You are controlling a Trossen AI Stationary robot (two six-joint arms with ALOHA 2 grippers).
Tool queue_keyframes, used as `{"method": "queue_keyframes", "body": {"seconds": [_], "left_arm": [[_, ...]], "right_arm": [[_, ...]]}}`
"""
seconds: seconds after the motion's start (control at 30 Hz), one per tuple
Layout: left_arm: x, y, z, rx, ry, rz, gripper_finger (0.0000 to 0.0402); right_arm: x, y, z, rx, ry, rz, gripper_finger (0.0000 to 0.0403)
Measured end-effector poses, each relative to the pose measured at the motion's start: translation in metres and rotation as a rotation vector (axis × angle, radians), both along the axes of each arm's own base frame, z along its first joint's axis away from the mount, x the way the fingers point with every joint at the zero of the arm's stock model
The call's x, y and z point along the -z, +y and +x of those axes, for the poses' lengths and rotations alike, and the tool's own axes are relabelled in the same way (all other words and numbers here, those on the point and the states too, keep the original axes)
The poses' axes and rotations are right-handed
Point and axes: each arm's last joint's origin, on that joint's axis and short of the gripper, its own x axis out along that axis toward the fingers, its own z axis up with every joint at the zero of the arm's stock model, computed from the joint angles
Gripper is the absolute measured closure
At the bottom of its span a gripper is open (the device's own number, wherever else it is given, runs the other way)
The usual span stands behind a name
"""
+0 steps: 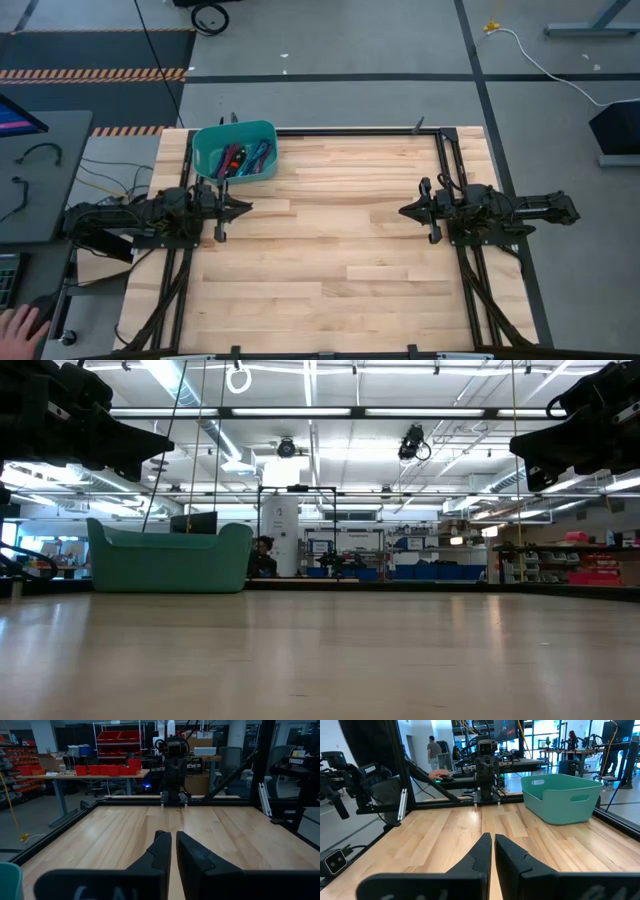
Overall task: Pick and place USB-C Cables
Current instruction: Return to Home Position
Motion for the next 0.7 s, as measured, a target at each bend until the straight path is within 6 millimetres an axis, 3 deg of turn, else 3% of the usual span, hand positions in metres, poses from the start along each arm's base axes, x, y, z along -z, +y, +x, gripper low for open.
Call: {"method": "queue_keyframes", "body": {"seconds": [0.7], "left_arm": [[0.0,0.0,0.0,0.001,0.0,0.0,0.0367]], "right_arm": [[0.0,0.0,0.0,0.0,0.0,0.0,0.0375]]}}
